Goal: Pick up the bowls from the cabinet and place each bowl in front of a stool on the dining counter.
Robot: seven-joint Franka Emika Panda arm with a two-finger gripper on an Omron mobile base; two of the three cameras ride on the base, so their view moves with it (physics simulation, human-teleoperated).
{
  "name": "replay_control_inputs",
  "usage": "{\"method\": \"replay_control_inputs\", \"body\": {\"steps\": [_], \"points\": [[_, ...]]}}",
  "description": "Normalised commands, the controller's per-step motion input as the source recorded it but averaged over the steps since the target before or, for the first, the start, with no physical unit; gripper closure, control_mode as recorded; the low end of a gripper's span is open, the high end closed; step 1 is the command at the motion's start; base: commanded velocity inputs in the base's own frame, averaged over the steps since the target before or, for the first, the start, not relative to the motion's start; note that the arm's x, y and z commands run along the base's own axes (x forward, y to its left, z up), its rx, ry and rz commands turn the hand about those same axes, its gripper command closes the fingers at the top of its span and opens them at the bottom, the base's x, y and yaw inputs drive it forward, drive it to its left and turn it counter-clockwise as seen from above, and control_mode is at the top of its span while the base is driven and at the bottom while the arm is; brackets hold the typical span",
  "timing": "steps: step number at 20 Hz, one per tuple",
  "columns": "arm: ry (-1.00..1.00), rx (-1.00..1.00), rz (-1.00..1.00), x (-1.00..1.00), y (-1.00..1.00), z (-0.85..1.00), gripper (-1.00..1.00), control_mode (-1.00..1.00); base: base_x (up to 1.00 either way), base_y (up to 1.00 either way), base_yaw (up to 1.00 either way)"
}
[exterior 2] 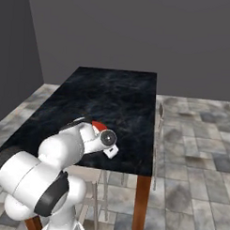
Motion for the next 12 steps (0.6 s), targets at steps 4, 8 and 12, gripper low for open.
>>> {"method": "replay_control_inputs", "body": {"steps": [4, 8, 12], "points": [[0.0, 0.0, 0.0, 0.25, 0.0, -0.2, 1.0, -1.0, 0.0, 0.0, 0.0], [0.0, 0.0, 0.0, 0.27, 0.0, -0.2, 1.0, -1.0, 0.0, 0.0, 0.0], [0.0, 0.0, 0.0, 0.29, 0.0, -0.18, 1.0, -1.0, 0.0, 0.0, 0.0]]}}
